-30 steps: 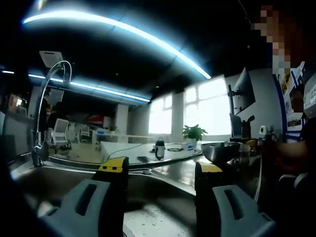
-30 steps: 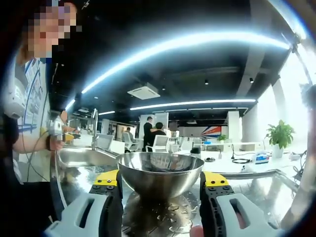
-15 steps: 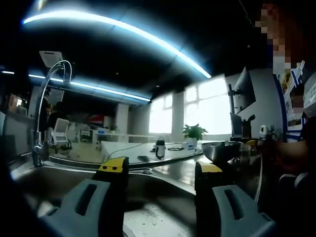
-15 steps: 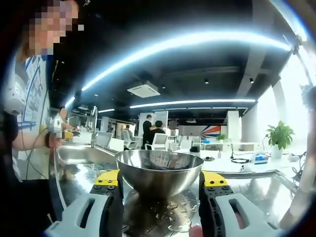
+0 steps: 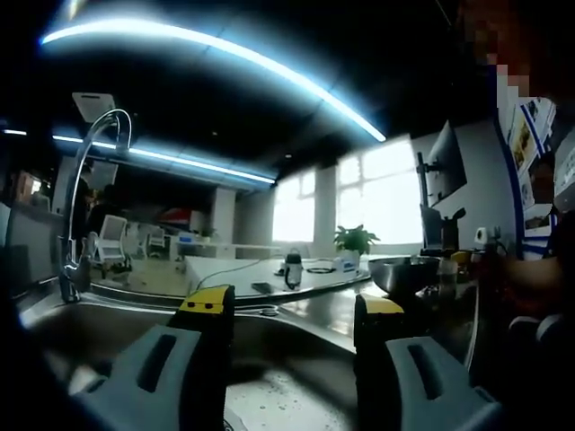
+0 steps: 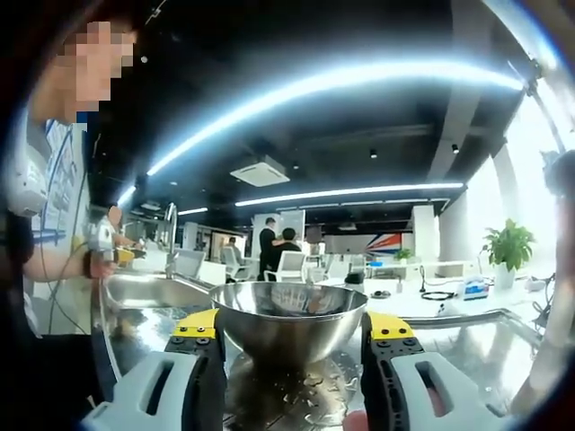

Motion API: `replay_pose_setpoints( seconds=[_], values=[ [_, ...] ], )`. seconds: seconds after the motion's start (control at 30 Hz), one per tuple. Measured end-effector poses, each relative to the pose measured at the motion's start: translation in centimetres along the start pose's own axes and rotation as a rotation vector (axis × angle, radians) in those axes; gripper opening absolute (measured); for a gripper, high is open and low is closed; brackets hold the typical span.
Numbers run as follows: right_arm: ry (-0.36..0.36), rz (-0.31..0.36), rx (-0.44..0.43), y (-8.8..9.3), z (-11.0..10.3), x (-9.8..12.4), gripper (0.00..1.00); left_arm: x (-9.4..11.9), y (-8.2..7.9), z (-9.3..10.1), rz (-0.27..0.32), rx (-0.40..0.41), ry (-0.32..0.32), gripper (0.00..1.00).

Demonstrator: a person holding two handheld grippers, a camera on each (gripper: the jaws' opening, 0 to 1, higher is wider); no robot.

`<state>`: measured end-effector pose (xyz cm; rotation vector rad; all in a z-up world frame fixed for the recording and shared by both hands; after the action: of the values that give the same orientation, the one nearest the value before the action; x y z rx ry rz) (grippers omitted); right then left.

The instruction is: Pick up bowl with dirty water move over sink pour dirty water into sink return bowl to place

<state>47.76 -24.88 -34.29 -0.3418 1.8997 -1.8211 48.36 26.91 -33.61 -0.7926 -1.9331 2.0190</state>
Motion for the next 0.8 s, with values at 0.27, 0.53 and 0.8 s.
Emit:
replay_pose_setpoints(
  seconds=[0.27,0.53,0.8],
  values=[
    [0.015,-0.01,0.009,0.2,0.0,-0.2,0.5,0.0,-0.1,0.3,0.004,0.005,0.014,0.49],
    [-0.001,-0.041,-0.016,0.7,0.0,-0.4,0.5,0.0,0.0,0.5,0.004,0.023,0.028,0.48],
    [0.001,-0.04,-0.03,0.8,0.2,-0.4,0.5,0.0,-0.1,0.6,0.008,0.018,0.038,0.48]
  ],
)
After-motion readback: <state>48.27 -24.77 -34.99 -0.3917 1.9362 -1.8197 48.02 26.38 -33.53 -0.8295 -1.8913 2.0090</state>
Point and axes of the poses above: the point that each gripper's makers call its tool centre point, and the gripper's own axes: x roughly backward along the fingers, z roughly to its right, y roughly out of its underside, the point moved 2 cm from there along x, roughly backward along the fingers, and after that the axes turned 3 degrees about -x, right-handed, at the moved point
